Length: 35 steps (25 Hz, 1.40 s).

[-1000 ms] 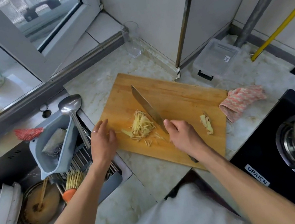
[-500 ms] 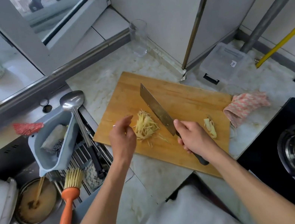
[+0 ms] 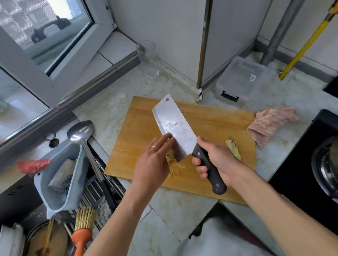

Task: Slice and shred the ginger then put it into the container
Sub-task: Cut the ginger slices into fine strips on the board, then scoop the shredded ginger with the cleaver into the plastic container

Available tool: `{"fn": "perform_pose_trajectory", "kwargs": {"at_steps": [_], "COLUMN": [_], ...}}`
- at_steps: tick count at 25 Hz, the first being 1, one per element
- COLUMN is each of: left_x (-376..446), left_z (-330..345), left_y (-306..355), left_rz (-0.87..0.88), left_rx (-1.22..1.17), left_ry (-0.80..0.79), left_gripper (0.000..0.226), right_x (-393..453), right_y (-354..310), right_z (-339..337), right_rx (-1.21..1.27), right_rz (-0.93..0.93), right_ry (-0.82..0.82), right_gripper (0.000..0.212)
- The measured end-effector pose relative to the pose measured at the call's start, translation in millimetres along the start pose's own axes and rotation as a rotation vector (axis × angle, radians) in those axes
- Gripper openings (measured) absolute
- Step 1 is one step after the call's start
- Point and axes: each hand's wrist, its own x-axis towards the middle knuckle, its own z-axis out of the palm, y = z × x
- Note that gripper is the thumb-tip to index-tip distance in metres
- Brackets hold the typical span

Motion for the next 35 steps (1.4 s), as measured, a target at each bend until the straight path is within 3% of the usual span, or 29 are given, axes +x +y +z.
{"fn": "perform_pose_trajectory", "kwargs": {"at_steps": [3, 8, 12, 14, 17, 23, 29, 35], "left_x": [-7.8, -8.8, -3.4, -1.8, 0.6, 4.2, 13.8, 33.0], "left_z": [-2.3, -11.8, -12.2, -9.1, -5.7, -9.3, -9.1, -14.8], "left_y": [-9.7, -9.5, 1.3, 3.4, 3.6, 2.7, -0.9, -7.5], "left_rz": [-0.093, -0.375, -0.367, -0.402, -0.435, -0.451, -0.463, -0.458], "left_rx": [0.095, -0.155, -0.205, -0.226, -0.273, -0.29, -0.329, -0.368], "left_ry": [-0.03, 0.155, 0.134, 0.121, 0.1, 0.032, 0.073, 0.054], "left_gripper": [0.047, 0.05, 0.055, 0.047, 0.034, 0.036, 0.029, 0.029], "right_x": [1.1, 7.6, 9.3, 10.5, 13.1, 25.0, 40.1, 92.7], "right_y": [-2.2, 8.7, 16.6, 16.9, 15.9, 14.2, -8.7, -35.2], "right_z": [-1.2, -12.6, -21.1, -25.5, -29.2, -34.6, -40.2, -32.7], "right_rx": [0.028, -0.254, -0.569, -0.661, -0.739, -0.846, -1.23, -1.47], "right_rz": [-0.012, -0.169, -0.326, -0.351, -0.359, -0.423, -0.554, -0.602], "right_ry": [0.002, 0.041, 0.129, 0.143, 0.14, 0.163, 0.311, 0.278], "right_gripper": [0.035, 0.045, 0.054, 0.055, 0.053, 0.055, 0.033, 0.031]}}
